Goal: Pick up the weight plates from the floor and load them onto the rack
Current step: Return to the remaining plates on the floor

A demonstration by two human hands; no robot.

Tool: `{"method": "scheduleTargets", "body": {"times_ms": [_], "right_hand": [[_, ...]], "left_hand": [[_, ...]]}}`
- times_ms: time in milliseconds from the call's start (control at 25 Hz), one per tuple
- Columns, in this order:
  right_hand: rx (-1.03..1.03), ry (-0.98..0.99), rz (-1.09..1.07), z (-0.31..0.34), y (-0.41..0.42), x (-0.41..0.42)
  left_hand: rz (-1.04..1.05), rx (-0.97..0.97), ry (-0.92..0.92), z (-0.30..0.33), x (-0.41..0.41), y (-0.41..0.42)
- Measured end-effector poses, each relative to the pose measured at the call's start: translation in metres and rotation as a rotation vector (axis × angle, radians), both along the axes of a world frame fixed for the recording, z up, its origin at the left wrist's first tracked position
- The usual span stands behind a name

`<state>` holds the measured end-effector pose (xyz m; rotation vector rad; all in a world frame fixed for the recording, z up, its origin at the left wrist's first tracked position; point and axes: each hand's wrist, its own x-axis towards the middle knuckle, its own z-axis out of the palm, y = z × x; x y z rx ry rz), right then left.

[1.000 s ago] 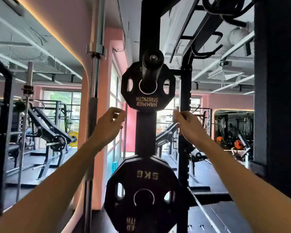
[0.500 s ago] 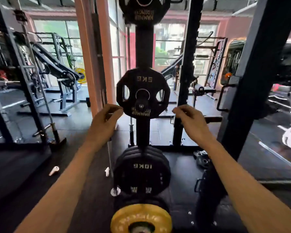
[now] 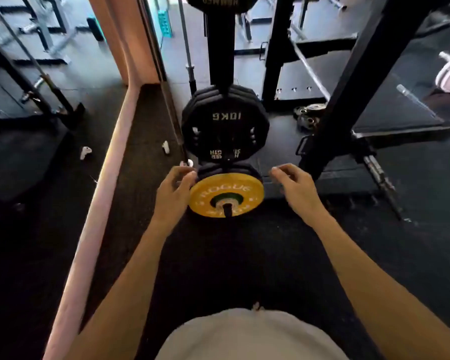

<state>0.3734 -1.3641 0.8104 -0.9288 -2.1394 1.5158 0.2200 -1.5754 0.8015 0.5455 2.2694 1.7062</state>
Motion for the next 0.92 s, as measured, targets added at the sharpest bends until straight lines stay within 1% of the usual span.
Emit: {"method": "scheduleTargets", "body": {"times_ms": [200,320,440,520,680,840,920], "right_hand": [[-0.144,-0.228,-0.083,-0.075,-0.057,0.057],[-0.201,-0.363,-0.121,-0.109,-0.086,0.097],[-0.294,-0.475,-0.205,-0.141,-0.113,0.147],[-0.37,-0.537,-0.284,-0.161,-0.131,0.183],[-0.54,-0.62,-0.482,-0.195,-0.162,0.26],[-0.723,-0.688,-0.645,-0.219,-0.192,0.354],[-0.792,-0.657,-0.738,-0.227,-0.203,0.401]], "left_hand": [[-0.151,-0.234,-0.144,-0.072,0.041,-0.051],[-0.257,-0.396,-0.213,-0.109,0.06,-0.069],[-0.414,-0.548,-0.341,-0.141,0.085,-0.08],[-0.521,-0.618,-0.373,-0.154,0.103,-0.081],[-0.735,-0.776,-0.378,-0.173,0.14,-0.062],[-0.991,-0.988,-0.304,-0.192,0.187,-0.027],[-1.079,-1.089,-0.227,-0.201,0.221,-0.006]]}}
